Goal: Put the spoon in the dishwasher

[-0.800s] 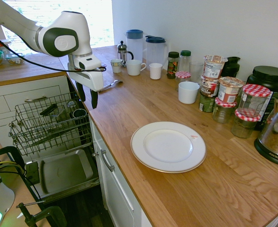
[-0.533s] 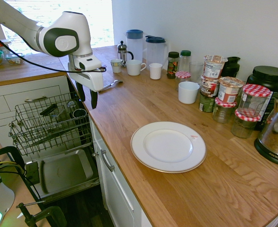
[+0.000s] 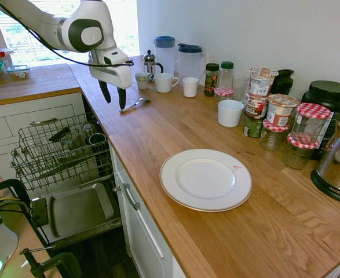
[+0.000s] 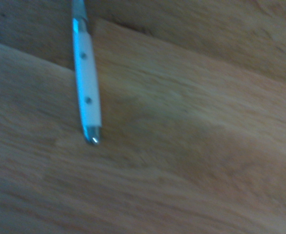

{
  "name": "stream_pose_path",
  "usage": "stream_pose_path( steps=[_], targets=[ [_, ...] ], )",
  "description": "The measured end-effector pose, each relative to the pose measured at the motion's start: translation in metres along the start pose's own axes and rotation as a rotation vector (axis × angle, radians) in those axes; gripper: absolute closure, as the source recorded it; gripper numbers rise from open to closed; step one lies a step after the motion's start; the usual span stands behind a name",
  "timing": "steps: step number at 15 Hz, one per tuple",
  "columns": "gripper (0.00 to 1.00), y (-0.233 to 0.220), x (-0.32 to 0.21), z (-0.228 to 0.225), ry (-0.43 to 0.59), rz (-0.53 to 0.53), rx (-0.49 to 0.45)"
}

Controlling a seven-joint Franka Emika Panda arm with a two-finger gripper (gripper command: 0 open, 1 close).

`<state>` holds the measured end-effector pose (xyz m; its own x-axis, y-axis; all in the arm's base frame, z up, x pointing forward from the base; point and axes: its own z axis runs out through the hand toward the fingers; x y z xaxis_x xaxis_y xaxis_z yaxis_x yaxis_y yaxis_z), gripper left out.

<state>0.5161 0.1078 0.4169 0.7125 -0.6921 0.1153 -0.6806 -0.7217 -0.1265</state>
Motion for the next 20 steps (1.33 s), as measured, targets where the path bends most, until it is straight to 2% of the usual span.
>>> stream_pose_path(
  steps=[8,13,17,18,20],
  targets=[
    [0.00,-0.107,0.025,0.060,0.067,-0.006,0.027],
    [0.00,-0.146,0.044,0.090,0.107,0.013,0.035],
    [0.00,-0.160,0.046,0.106,0.111,0.014,0.023],
    [1.00,-0.162,0.045,0.107,0.109,0.012,0.021],
    [1.00,-0.164,0.043,0.107,0.107,0.011,0.020]
  ],
)
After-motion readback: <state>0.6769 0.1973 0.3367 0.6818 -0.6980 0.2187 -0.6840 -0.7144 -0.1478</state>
